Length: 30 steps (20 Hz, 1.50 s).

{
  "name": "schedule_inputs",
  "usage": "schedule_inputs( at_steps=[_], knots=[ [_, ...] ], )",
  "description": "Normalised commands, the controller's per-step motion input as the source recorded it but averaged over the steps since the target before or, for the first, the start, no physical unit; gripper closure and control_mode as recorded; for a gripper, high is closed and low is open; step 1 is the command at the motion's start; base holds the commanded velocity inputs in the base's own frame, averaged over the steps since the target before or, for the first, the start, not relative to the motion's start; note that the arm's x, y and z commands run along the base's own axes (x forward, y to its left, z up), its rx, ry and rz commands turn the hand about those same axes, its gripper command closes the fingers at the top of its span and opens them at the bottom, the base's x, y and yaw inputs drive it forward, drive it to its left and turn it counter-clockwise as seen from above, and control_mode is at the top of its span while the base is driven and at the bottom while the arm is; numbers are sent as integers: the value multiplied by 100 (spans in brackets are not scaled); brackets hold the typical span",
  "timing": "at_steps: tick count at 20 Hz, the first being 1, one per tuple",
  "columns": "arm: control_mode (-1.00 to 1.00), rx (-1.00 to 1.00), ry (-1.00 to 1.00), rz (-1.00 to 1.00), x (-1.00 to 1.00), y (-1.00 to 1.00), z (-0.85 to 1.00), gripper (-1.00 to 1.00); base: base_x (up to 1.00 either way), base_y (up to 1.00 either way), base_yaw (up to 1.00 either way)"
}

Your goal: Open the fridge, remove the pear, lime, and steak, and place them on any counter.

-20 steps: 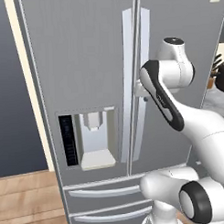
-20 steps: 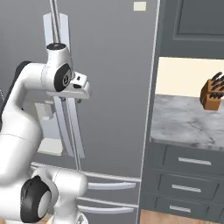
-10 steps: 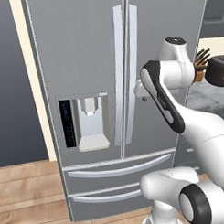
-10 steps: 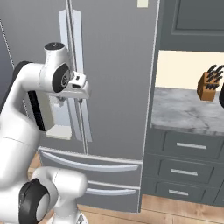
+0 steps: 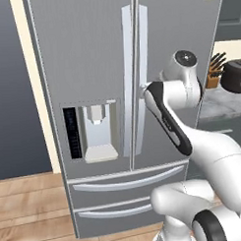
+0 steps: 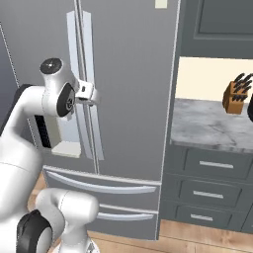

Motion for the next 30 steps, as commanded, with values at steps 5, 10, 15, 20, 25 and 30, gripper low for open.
schedule_inputs(
  at_steps=[5, 10, 15, 20, 25, 30],
  knots=[
    [-100, 0, -3, -8, 86, 0, 15, -100, 0, 0, 0],
    [-100, 0, 0, -1, 84, 2, 1, -100, 0, 0, 0],
    [-100, 0, 1, 1, 89, 0, 0, -100, 0, 0, 0],
    [-100, 0, 4, 6, 80, 0, -4, -100, 0, 0, 0],
    [-100, 0, -5, 2, 25, 6, -22, 100, 0, 0, 0],
    [-100, 0, -43, -6, -27, -39, -9, 100, 0, 0, 0]
  ],
)
